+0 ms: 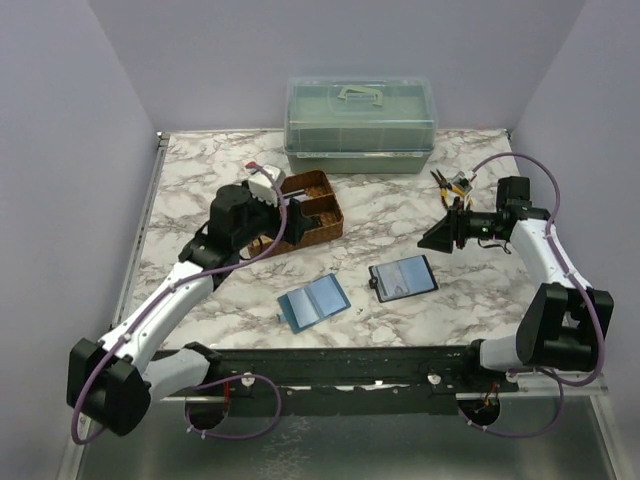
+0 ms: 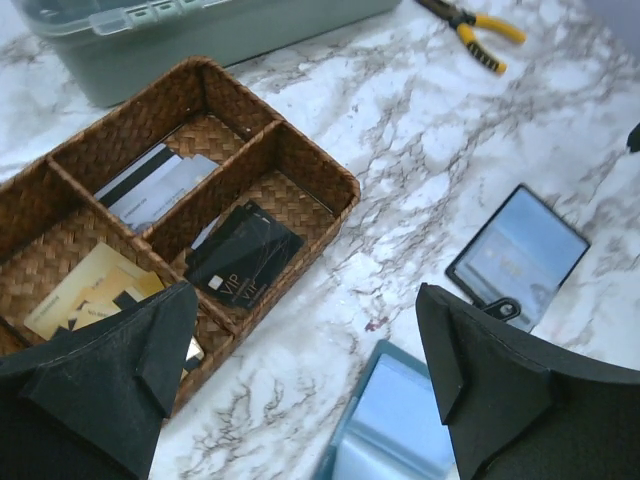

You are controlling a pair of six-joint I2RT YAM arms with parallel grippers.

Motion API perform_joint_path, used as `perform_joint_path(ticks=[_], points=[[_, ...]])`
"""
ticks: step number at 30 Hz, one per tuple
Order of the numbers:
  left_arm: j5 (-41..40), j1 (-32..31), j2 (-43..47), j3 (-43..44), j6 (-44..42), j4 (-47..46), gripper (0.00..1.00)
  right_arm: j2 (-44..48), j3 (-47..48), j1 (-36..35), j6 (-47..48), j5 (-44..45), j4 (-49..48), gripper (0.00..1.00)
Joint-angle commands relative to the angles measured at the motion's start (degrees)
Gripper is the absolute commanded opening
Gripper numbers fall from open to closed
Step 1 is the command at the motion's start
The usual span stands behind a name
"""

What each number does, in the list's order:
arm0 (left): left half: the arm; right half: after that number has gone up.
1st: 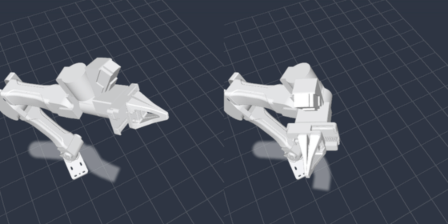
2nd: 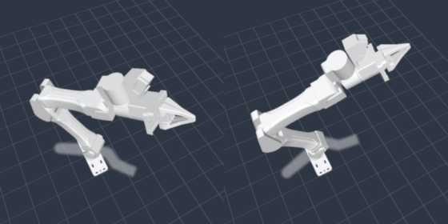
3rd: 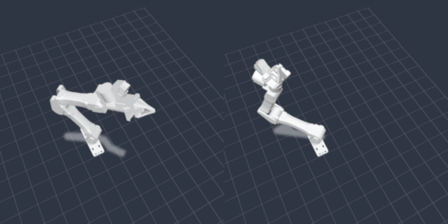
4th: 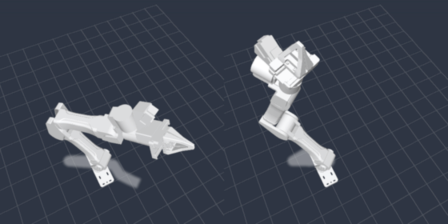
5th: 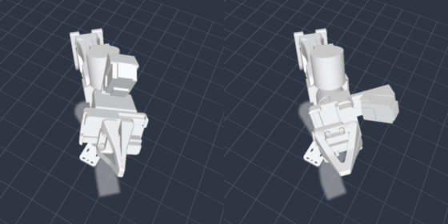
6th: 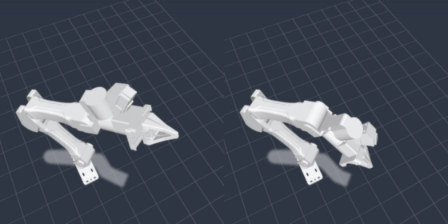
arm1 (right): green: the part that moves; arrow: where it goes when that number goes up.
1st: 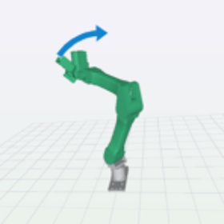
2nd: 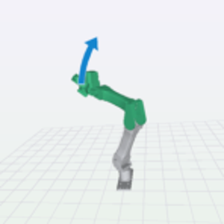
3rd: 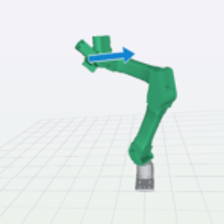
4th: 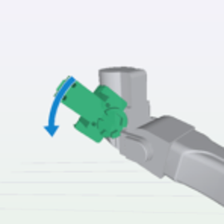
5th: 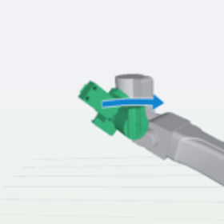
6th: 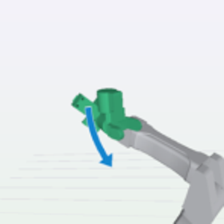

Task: Take the credit cards out of the card holder
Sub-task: Reset both arms

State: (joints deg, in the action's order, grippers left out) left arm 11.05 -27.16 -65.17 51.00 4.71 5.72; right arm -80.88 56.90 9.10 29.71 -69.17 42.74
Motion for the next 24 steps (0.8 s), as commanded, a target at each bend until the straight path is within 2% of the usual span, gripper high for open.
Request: perform_joint_path(ticks=[1, 5, 9, 11, 14, 18, 24], points=[[1.69, 4.03, 7.18, -5.21, 16.47, -9.91, 0.99, 4.88, -1.29, 1.03, -3.27, 8.05, -5.88, 0.58], [4.91, 10.98, 10.02, -7.27, 19.77, -8.13, 0.99, 11.06, -1.98, 1.81, -6.83, 16.12, -10.92, 0.63], [13.88, 24.7, 10.99, -9.89, 25.1, -9.23, 0.99, 15.56, -1.65, 2.86, -8.92, 21.78, -14.38, 0.77], [18.92, 32.59, 10.83, -10.95, 29.4, -10.35, 0.99, 16.15, -0.47, 3.7, -9.93, 22.6, -14.62, 0.8], [23.5, 39.91, 10.05, -10.71, 32.42, -9.22, 0.99, 16.07, 2.08, 4.42, -12.35, 23.03, -14.86, 0.87], [23.89, 42.6, 10.54, -8.49, 30.83, -4.6, 0.99, 15.89, 5.03, 4.87, -18.42, 25.15, -17.41, 0.99], [19.54, 42.71, 11.97, -5.24, 29.17, 2.76, 0.99, 15.77, 9.23, 4.96, -28.32, 31.98, -20.21, 0.99]])
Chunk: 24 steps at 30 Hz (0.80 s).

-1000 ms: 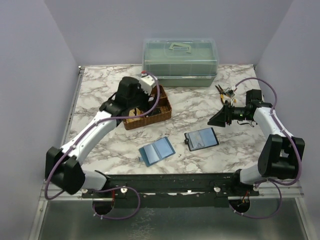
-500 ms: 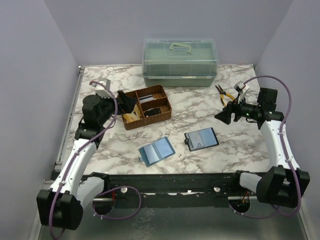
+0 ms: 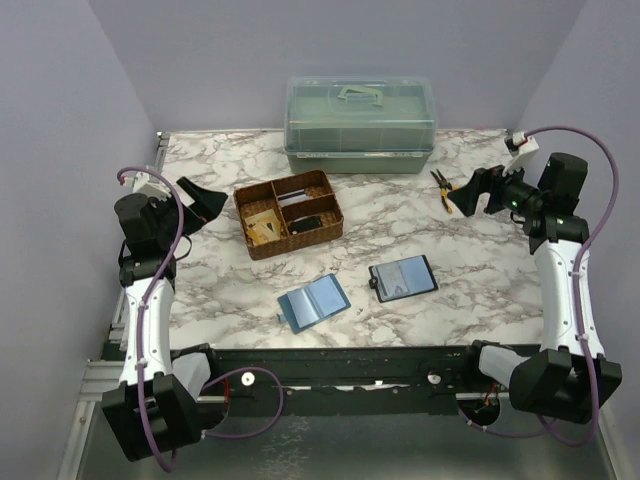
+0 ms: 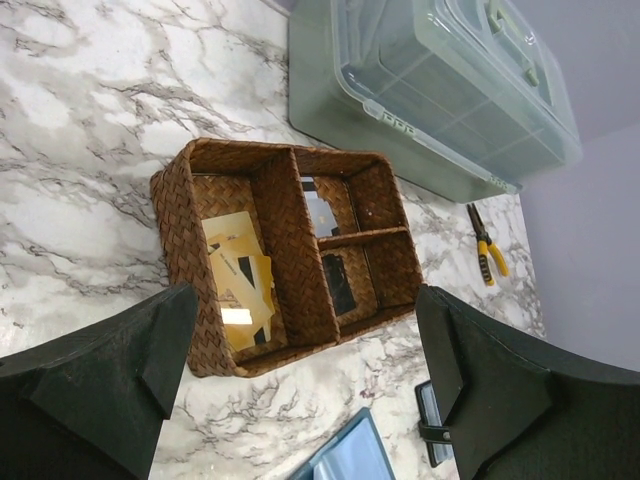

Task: Take the credit cards out of the card holder
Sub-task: Reset both arms

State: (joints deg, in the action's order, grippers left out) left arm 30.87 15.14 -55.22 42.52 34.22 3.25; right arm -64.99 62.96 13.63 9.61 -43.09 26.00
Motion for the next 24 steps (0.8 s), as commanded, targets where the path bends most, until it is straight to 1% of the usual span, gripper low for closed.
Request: perform_joint_path(ticks=[1, 6, 12, 24], points=[[-1.08, 0.42, 2.28, 3.6, 0.22, 5.88, 0.99, -0.05, 3.82, 0.43, -9.2, 6.14, -3.54, 0.99], [-0.73, 0.38, 3.1, 4.9, 1.05, 7.4, 0.99, 0.9, 5.93, 0.48, -11.21, 7.45, -3.7, 0.99], [-0.26, 0.46, 3.19, 7.53, -0.17, 10.61, 0.99, 2.55, 6.58, 0.46, -10.18, 4.12, -3.86, 0.99], [0.85, 0.42, 3.74, 8.9, -0.1, 12.52, 0.99, 3.63, 4.68, 0.48, -18.23, 8.61, -6.25, 0.99]])
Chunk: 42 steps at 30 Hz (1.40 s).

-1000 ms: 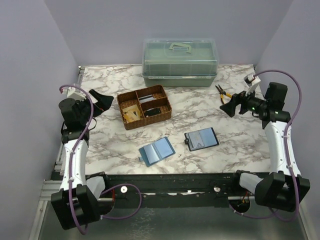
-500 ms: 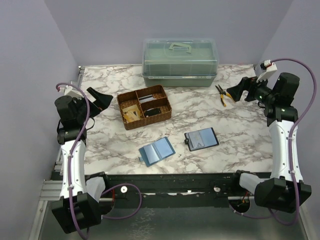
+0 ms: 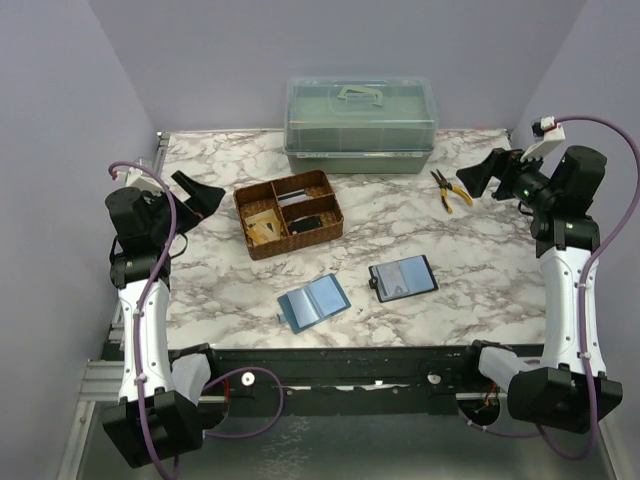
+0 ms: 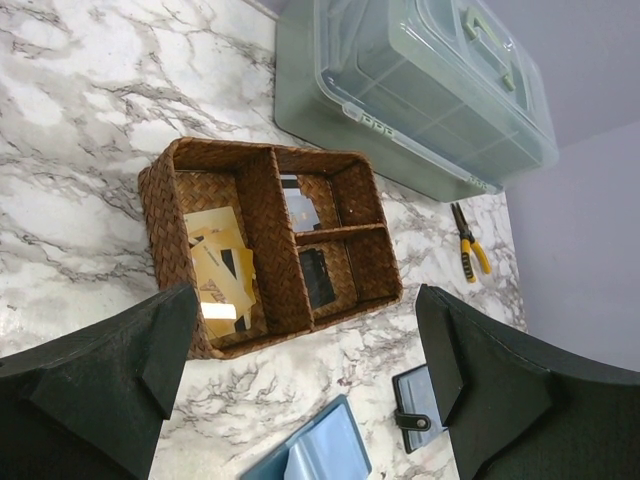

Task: Take the credit cards out of the card holder
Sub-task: Reset both arms

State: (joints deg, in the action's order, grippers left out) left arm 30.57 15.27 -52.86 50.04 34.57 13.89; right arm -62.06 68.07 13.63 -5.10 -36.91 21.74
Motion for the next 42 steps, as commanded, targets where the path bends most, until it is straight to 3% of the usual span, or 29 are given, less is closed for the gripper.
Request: perform_joint_path(ticks=[1, 21, 25, 32, 42], points=[[1.24, 0.29, 1.5, 1.42, -0.54, 2.07, 0.99, 0.66, -0.48, 0.48, -3.81, 2.4, -2.04, 0.99], [0.97, -0.63, 2.07, 2.36, -2.85, 3.64, 0.99, 3.15, -2.27, 0.44, -3.34, 3.3, -1.26, 0.99], [-2.34, -1.8, 1.81, 4.01, -7.63, 6.73, 0.99, 3.31, -2.6, 0.43, -3.21, 3.5, -1.34, 0.99], [-20.2, -8.7, 1.79, 7.69, -17.74, 14.57, 0.99, 3.35, -3.19, 0.44, -3.54, 3.59, -1.86, 0.99], [-19.19, -9.9, 2.21, 8.13, -18.86, 15.37, 0.99, 3.28, -2.97, 0.51, -4.28, 2.88, -2.23, 0.99]])
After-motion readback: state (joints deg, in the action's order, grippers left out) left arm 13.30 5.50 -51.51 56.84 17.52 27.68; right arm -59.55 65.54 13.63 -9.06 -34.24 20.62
